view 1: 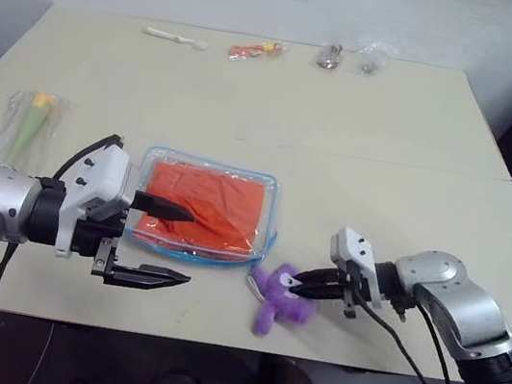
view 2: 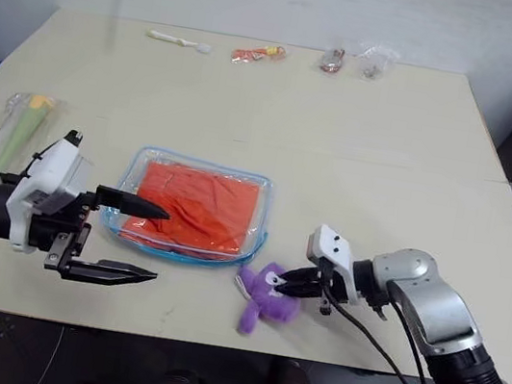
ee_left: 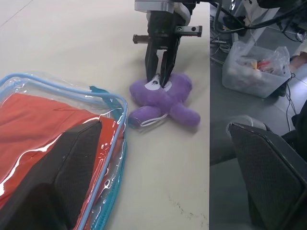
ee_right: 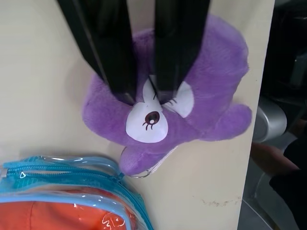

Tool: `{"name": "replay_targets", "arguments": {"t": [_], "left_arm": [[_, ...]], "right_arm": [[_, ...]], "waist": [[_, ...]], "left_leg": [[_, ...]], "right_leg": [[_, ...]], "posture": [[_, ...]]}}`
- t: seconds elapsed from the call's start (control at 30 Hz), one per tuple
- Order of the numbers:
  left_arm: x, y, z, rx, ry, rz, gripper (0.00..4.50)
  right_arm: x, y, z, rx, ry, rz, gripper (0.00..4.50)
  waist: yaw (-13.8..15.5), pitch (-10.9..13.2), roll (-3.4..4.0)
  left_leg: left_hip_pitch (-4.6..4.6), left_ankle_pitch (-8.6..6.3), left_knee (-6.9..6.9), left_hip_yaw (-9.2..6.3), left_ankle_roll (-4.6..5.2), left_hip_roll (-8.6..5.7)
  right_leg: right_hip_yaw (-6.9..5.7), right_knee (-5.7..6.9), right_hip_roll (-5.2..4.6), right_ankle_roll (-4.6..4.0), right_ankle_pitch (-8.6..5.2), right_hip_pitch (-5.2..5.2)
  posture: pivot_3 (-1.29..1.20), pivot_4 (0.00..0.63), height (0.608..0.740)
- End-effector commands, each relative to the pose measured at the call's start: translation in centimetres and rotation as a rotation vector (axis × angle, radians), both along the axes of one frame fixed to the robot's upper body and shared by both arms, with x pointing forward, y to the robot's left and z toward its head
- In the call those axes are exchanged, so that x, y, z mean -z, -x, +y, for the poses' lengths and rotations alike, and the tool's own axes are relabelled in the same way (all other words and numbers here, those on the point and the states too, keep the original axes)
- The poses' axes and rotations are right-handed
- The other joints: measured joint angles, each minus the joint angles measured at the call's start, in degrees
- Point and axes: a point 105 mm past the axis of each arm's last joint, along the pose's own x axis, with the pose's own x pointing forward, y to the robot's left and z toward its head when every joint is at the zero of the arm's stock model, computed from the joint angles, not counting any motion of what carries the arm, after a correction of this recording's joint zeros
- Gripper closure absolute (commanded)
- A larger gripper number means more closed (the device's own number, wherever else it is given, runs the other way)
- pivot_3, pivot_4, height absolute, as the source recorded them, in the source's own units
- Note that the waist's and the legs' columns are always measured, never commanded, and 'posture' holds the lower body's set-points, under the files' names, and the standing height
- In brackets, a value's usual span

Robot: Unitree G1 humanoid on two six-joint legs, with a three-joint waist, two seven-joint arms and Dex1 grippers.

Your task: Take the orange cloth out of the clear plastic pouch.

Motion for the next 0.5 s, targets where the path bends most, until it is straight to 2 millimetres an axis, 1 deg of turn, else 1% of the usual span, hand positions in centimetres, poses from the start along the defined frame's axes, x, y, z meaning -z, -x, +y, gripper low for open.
{"name": "replay_targets", "arguments": {"t": [0.03,0.1,0.2,0.23,0.3,0.33,0.4,0.5], "left_arm": [[-0.6,0.2,0.0,0.002,0.001,-0.034,0.00],[-0.5,0.2,0.0,-0.001,0.002,-0.034,0.00],[-0.5,0.2,0.0,-0.004,0.003,-0.034,0.00],[-0.4,0.2,0.0,-0.007,0.002,-0.032,0.00],[-0.3,0.3,0.1,-0.011,0.000,-0.030,0.00],[-0.3,0.3,0.2,-0.014,-0.002,-0.029,0.00],[-0.2,0.3,0.2,-0.017,-0.003,-0.030,0.00],[-0.3,0.3,0.2,-0.020,-0.003,-0.032,0.00]], "right_arm": [[-0.5,0.5,0.6,-0.038,-0.014,-0.048,4.49],[-1.4,0.9,1.1,-0.079,-0.046,-0.093,4.49],[-3.3,0.7,2.3,-0.101,-0.125,-0.219,4.49],[-4.2,0.7,3.0,-0.124,-0.148,-0.290,4.49],[-5.1,0.8,4.0,-0.171,-0.163,-0.390,4.49],[-5.3,0.8,4.2,-0.198,-0.154,-0.447,4.49],[-5.1,0.6,4.5,-0.251,-0.090,-0.584,4.49],[-4.6,0.2,4.7,-0.320,-0.020,-0.718,4.49]], "waist": [[0.00,0.00,0.00],[0.00,0.00,0.00],[-0.07,0.00,0.00],[-0.08,0.00,0.00],[-0.10,0.00,0.01],[-0.11,0.00,0.01],[-0.11,0.00,0.01],[0.07,0.00,0.00]], "left_leg": [[0.00,0.00,0.00,0.00,0.00,0.00],[0.00,0.00,0.00,0.00,0.00,0.00],[0.00,0.00,0.00,0.00,0.00,0.01],[0.00,0.00,0.00,0.01,0.00,0.01],[0.01,0.00,0.00,0.01,-0.01,0.01],[0.02,0.00,0.00,0.01,-0.01,0.01],[0.04,0.00,0.01,0.00,-0.01,0.00],[0.05,0.00,0.02,-0.03,-0.01,-0.01]], "right_leg": [[0.00,0.00,0.00,0.00,0.00,0.00],[0.00,0.00,0.00,0.00,0.00,-0.01],[-0.01,0.00,0.01,0.00,0.00,-0.01],[0.01,0.01,0.00,0.00,0.00,-0.01],[0.01,0.02,0.01,0.00,0.00,-0.02],[0.01,0.02,0.00,0.00,0.00,-0.05],[0.01,0.02,0.01,0.00,0.00,-0.06],[-0.01,0.00,0.00,0.00,0.00,-0.05]], "posture": [[0.00,0.150,0.740],[0.00,0.150,0.740],[0.00,0.150,0.740],[0.00,0.150,0.740],[0.00,0.150,0.740],[0.00,0.150,0.740],[0.00,0.150,0.740],[0.00,0.150,0.740]]}}
